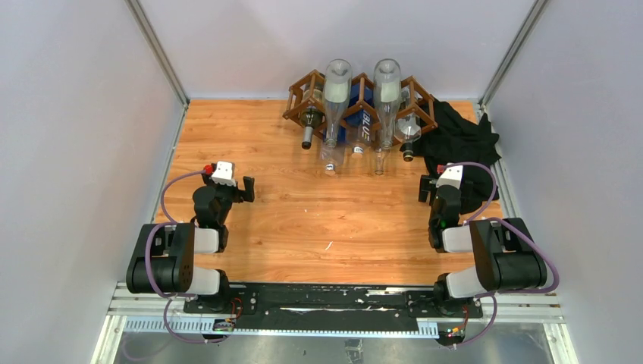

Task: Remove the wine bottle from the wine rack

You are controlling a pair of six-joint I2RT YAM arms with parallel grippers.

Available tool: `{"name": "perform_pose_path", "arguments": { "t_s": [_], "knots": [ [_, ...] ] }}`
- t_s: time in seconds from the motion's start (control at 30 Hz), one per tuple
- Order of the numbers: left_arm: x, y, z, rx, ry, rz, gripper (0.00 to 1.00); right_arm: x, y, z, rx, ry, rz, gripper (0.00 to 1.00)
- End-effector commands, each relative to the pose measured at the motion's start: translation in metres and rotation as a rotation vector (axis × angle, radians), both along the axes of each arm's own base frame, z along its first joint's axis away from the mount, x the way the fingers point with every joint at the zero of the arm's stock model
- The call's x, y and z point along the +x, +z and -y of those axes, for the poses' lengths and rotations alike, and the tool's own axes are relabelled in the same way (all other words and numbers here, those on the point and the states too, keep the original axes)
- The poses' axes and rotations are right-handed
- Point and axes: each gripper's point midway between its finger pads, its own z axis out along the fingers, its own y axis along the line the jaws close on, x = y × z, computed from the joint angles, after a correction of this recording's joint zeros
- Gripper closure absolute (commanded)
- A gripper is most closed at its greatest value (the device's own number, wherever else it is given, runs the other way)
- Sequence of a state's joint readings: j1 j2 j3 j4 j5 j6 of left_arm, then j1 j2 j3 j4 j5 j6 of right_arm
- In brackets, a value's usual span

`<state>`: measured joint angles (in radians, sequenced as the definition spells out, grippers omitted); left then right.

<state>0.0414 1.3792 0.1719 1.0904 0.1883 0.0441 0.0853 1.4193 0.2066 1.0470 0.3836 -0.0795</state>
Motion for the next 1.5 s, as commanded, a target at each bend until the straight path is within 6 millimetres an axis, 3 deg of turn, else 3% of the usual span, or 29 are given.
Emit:
{"name": "perform_pose_path", "arguments": {
  "t_s": [0.0, 0.57, 0.67, 0.7, 0.77, 0.87, 1.03, 1.1, 1.17, 1.33, 1.47],
  "knots": [
    [0.005, 0.01, -0.001, 0.009, 0.007, 0.037, 0.0, 0.005, 0.008, -0.003, 0.001, 0.008, 0.03, 0.0],
    [0.005, 0.017, 0.006, 0.019, -0.038, 0.054, 0.0, 0.005, 0.016, -0.003, 0.001, 0.012, 0.059, 0.0],
    [0.009, 0.024, 0.003, 0.004, -0.029, -0.032, 0.0, -0.005, 0.036, 0.003, 0.011, -0.049, 0.049, 0.0],
    [0.018, 0.038, 0.0, 0.002, -0.019, -0.044, 0.0, -0.01, 0.042, 0.008, 0.034, -0.094, 0.035, 0.0],
    [0.026, 0.046, -0.001, -0.008, -0.026, -0.098, 0.0, -0.018, 0.056, 0.015, 0.101, -0.177, 0.024, 0.0],
    [0.033, 0.044, -0.003, -0.068, -0.038, -0.225, 0.0, -0.02, 0.081, 0.005, 0.118, -0.116, -0.004, 0.0],
    [0.042, 0.07, -0.005, -0.1, -0.048, -0.374, 0.0, -0.029, 0.111, 0.002, 0.327, -0.172, 0.052, 0.0],
    [0.038, 0.077, -0.011, -0.086, -0.018, -0.459, 0.0, -0.035, 0.116, -0.006, 0.591, -0.176, 0.041, 0.0],
    [0.043, 0.103, -0.023, -0.039, 0.026, -0.489, 0.0, -0.031, 0.139, -0.034, 0.72, -0.009, 0.02, 0.0],
    [0.036, 0.129, -0.039, 0.063, 0.04, -0.587, 0.0, -0.035, 0.188, -0.056, 0.785, 0.099, 0.017, 0.0],
    [0.028, 0.139, -0.035, 0.016, 0.01, -0.596, 0.0, -0.039, 0.2, -0.062, 0.867, 0.092, 0.033, 0.0]
  ]
}}
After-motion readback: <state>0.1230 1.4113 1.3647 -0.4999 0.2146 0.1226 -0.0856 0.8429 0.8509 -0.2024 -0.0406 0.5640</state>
